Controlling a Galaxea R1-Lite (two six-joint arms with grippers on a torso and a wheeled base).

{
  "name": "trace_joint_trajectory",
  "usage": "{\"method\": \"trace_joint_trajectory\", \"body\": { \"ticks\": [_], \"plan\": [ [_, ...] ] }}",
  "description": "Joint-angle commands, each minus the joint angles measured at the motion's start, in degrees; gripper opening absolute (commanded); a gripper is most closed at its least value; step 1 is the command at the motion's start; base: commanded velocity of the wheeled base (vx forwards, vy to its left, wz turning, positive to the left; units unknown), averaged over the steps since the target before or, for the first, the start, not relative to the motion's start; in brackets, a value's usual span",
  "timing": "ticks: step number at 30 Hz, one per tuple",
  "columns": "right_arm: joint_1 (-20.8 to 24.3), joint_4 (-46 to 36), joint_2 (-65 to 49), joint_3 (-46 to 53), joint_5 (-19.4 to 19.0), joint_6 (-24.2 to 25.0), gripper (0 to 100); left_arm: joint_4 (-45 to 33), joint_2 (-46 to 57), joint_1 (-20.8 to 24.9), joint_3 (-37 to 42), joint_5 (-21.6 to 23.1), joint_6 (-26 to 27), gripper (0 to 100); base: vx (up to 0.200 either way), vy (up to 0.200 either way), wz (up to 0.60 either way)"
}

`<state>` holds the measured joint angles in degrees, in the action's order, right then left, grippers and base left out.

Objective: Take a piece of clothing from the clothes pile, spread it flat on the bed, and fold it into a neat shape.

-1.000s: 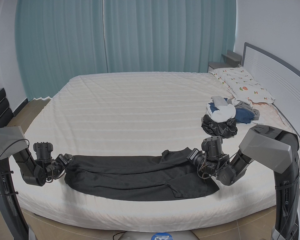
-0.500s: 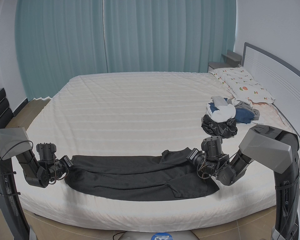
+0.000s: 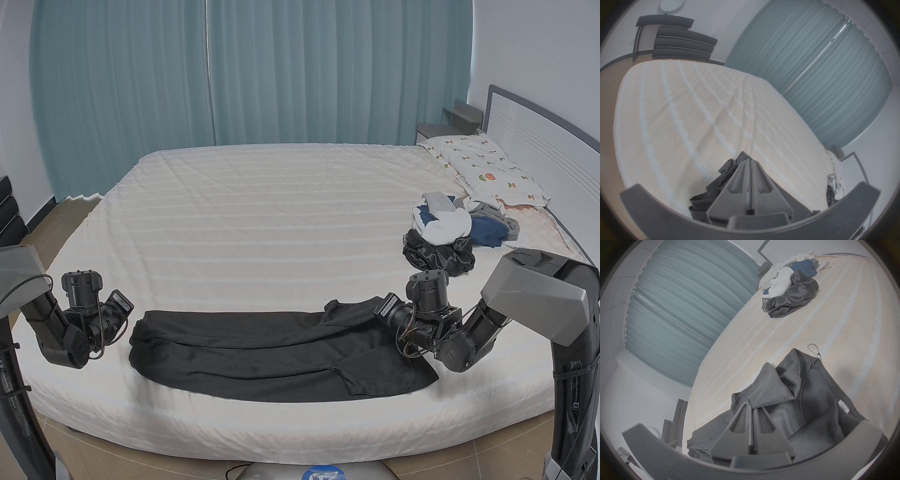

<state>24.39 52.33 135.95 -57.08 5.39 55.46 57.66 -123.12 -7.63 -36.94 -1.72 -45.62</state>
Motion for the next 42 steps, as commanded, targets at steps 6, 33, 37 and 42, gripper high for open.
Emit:
{"method": "trace_joint_trajectory", "body": {
  "ticks": [6,33,37,42],
  "plan": [
    [0.0,1.4,-2.2,3.3,-0.7,0.0,0,-0.9,5.1,5.6,2.5,-0.2,-2.4,0,0.000,0.000,0.00],
    [0.2,1.7,-1.1,12.1,-0.6,-12.1,0,-0.1,-1.9,9.7,2.0,-2.3,-2.1,0,0.000,0.000,0.00],
    [0.2,1.7,-0.5,11.9,-0.6,-12.3,100,-0.5,-1.8,9.6,1.3,-2.3,-2.0,0,0.000,0.000,0.00],
    [-0.5,1.7,-4.9,13.4,-0.6,-12.5,100,-1.0,-2.1,7.5,-2.2,-2.2,-1.9,0,0.000,0.000,0.00]
  ]
}}
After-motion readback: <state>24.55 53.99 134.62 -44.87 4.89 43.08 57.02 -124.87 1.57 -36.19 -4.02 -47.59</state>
